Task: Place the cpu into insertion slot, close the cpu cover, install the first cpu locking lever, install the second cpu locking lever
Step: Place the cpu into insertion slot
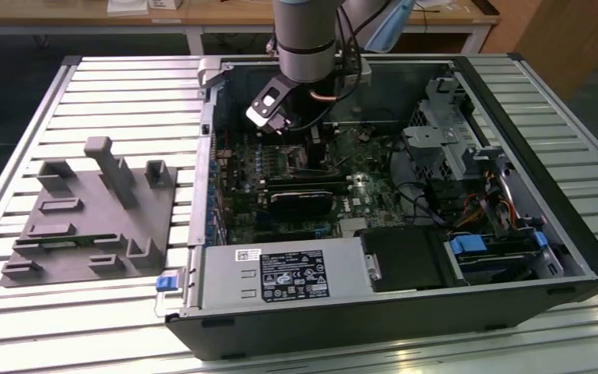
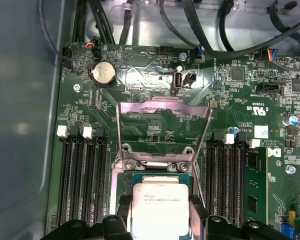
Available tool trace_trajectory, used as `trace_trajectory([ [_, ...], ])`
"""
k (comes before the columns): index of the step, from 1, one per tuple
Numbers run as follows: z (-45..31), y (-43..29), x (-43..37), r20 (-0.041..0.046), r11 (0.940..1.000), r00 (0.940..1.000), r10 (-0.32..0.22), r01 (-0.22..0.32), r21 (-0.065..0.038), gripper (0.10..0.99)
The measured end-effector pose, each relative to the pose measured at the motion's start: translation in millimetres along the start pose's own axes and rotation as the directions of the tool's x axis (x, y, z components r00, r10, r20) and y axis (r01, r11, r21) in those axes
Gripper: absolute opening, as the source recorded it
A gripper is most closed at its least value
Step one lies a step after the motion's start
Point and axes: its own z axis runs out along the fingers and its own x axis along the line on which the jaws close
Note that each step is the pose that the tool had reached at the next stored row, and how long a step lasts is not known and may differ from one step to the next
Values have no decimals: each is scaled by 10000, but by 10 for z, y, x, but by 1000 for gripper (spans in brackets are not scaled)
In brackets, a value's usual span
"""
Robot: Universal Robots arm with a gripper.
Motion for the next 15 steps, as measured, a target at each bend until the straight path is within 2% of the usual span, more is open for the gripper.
trace_trajectory([
  [15,30,-46,3,-4,10000,10000,5,-5,-3,541],
])
